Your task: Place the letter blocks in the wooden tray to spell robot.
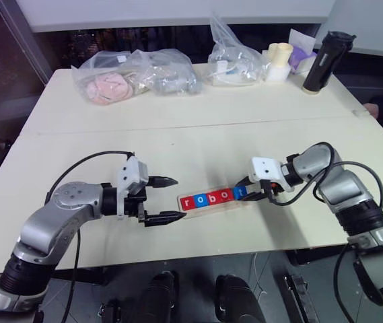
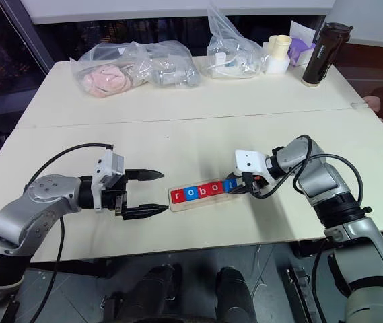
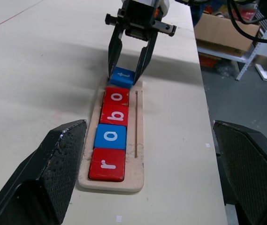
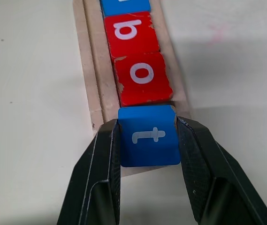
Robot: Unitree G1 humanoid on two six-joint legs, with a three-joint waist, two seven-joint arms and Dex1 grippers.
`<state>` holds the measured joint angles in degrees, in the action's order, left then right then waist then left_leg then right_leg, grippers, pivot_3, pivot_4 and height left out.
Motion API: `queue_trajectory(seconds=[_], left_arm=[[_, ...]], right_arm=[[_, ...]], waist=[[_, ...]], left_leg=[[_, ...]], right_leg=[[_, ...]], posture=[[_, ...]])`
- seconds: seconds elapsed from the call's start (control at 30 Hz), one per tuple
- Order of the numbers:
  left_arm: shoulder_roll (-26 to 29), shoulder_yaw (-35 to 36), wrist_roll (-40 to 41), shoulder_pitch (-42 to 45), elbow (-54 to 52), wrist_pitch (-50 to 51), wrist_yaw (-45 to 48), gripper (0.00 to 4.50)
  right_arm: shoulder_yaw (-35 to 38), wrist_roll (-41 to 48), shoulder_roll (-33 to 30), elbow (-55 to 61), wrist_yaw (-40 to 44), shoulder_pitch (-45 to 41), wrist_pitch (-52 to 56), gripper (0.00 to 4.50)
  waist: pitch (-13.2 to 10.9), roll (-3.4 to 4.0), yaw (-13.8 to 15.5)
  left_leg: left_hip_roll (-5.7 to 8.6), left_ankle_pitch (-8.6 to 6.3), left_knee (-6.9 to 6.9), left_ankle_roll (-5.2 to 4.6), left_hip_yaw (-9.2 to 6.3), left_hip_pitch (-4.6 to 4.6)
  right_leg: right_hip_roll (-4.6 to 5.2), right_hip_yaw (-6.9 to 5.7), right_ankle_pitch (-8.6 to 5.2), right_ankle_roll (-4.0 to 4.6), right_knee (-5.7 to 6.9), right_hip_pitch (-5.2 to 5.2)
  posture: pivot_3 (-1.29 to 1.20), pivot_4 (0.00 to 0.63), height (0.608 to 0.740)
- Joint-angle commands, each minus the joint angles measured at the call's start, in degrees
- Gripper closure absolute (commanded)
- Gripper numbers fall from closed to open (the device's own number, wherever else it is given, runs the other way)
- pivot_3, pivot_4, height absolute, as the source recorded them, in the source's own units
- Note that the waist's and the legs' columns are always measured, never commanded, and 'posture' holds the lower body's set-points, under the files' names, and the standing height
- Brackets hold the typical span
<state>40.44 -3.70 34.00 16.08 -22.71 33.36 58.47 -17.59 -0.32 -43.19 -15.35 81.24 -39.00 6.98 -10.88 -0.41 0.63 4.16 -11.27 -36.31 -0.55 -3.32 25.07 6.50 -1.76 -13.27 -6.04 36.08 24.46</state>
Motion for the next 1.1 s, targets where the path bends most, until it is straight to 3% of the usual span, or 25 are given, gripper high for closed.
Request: queue_trajectory(seconds=[0.03,0.3,0.4,0.43,0.53,1.1], left_arm=[[-0.06,0.52,0.46,0.61,-1.47,-0.05,-0.24,0.0],[-0.1,0.59,0.5,0.46,-1.55,-0.03,-0.4,0.0],[-0.09,0.62,0.51,0.43,-1.56,-0.06,-0.42,0.0],[-0.12,0.6,0.5,0.45,-1.55,-0.06,-0.43,0.0],[-0.13,0.58,0.46,0.47,-1.49,-0.11,-0.43,0.0],[-0.32,0.16,0.46,0.79,-1.19,-0.24,0.04,0.0]], right_arm=[[0.21,-0.06,0.53,-0.09,-0.12,-1.83,-0.86,3.35],[0.08,-0.4,1.32,-0.08,0.17,-2.02,-0.79,3.35],[0.09,-0.45,1.55,0.1,0.2,-2.18,-0.62,1.92],[0.11,-0.47,1.59,0.11,0.24,-2.24,-0.58,1.24],[0.15,-0.48,1.55,0.38,0.36,-2.34,-0.48,0.03],[2.99,-0.62,-1.29,-0.43,-3.56,-0.86,-1.79,0.03]], waist=[[0.0,0.0,0.0],[0.0,0.0,-0.02],[0.0,0.0,-0.01],[0.0,0.0,-0.01],[0.0,0.0,-0.01],[0.0,0.0,-0.02]], left_leg=[[0.0,0.0,0.0,0.0,0.0,0.0],[0.0,0.0,0.0,0.0,0.0,0.0],[0.0,0.0,0.0,0.01,0.0,0.0],[0.0,0.0,0.0,0.01,0.0,0.0],[0.0,0.01,-0.01,0.01,0.0,0.0],[0.0,0.01,0.0,0.01,0.0,-0.01]], right_leg=[[0.0,0.0,0.0,0.0,0.0,0.0],[-0.01,0.0,0.01,-0.02,0.01,0.0],[-0.01,0.0,0.01,-0.02,0.01,0.0],[-0.01,0.0,0.01,-0.02,0.01,0.0],[-0.01,0.0,0.01,-0.02,0.01,0.0],[-0.01,0.0,0.01,-0.02,0.02,0.0]], posture=[[0.0,0.15,0.725],[0.0,0.15,0.725],[0.0,0.15,0.725],[0.0,0.15,0.725],[0.0,0.15,0.725],[0.0,0.15,0.725]])
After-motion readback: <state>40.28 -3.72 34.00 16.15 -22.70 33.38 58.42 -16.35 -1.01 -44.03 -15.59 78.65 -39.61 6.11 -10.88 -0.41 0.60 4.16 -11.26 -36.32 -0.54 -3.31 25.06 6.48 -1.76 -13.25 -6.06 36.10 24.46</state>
